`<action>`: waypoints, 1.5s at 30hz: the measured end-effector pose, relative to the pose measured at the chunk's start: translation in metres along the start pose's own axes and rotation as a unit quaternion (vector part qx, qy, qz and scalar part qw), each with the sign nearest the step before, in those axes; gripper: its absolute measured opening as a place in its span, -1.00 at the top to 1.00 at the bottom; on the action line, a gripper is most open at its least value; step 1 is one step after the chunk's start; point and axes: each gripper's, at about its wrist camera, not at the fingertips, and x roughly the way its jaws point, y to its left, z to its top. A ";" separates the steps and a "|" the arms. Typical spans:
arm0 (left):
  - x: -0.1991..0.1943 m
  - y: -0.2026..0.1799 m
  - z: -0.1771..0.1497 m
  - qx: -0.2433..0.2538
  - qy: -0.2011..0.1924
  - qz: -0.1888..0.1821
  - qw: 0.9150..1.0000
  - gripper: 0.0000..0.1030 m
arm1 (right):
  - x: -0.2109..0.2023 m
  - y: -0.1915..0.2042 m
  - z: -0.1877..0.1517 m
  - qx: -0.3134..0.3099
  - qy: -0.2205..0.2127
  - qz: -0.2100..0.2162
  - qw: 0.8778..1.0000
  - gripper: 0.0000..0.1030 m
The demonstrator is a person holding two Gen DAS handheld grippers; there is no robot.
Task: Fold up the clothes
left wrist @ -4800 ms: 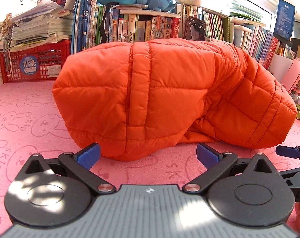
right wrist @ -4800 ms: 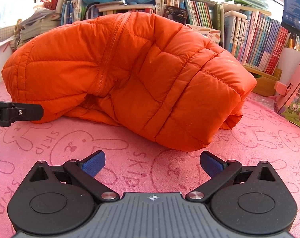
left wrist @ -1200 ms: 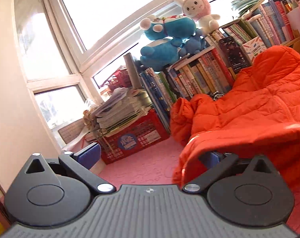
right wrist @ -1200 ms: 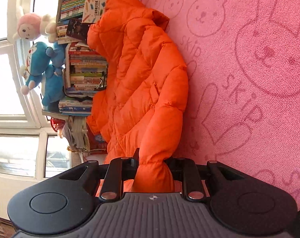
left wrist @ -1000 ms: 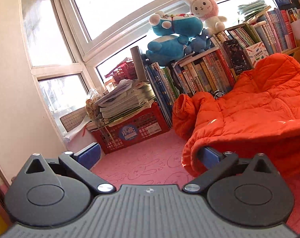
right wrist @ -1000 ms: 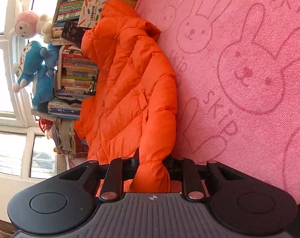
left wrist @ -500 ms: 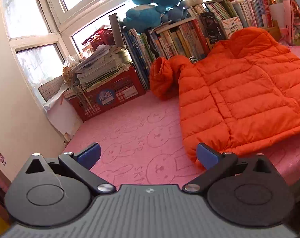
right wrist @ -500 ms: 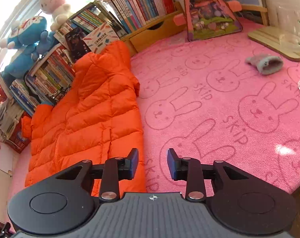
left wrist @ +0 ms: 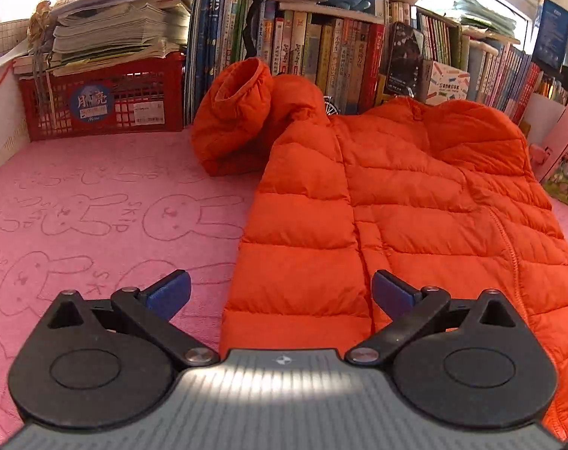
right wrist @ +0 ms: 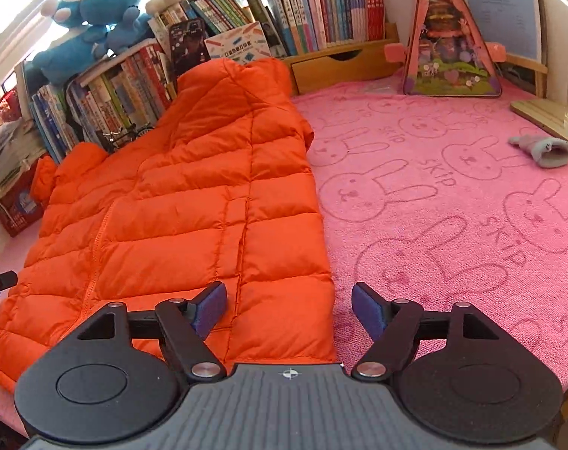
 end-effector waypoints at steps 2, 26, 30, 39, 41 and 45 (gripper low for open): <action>0.014 0.001 -0.001 -0.013 0.040 0.006 0.999 -0.86 | 0.003 -0.001 -0.002 0.001 0.000 0.003 1.000 -0.51; -0.115 0.004 -0.033 0.021 -0.095 0.099 0.990 0.40 | -0.023 0.004 0.008 -0.124 -0.094 -0.076 0.985 -0.39; -0.105 -0.032 -0.029 0.093 -0.136 0.103 0.981 0.07 | -0.017 0.050 -0.010 -0.203 -0.126 -0.069 0.969 -0.55; -0.052 -0.121 -0.072 0.163 -0.130 0.033 0.977 -0.23 | -0.002 0.144 -0.080 -0.389 -0.184 -0.053 0.901 -0.69; -0.043 -0.114 -0.080 0.160 -0.121 0.049 0.978 -0.25 | -0.004 0.148 -0.091 -0.390 -0.186 -0.042 0.901 -0.70; -0.036 -0.092 -0.091 0.139 -0.117 0.080 0.980 -0.45 | -0.009 0.154 -0.100 -0.367 -0.176 -0.004 0.913 -0.70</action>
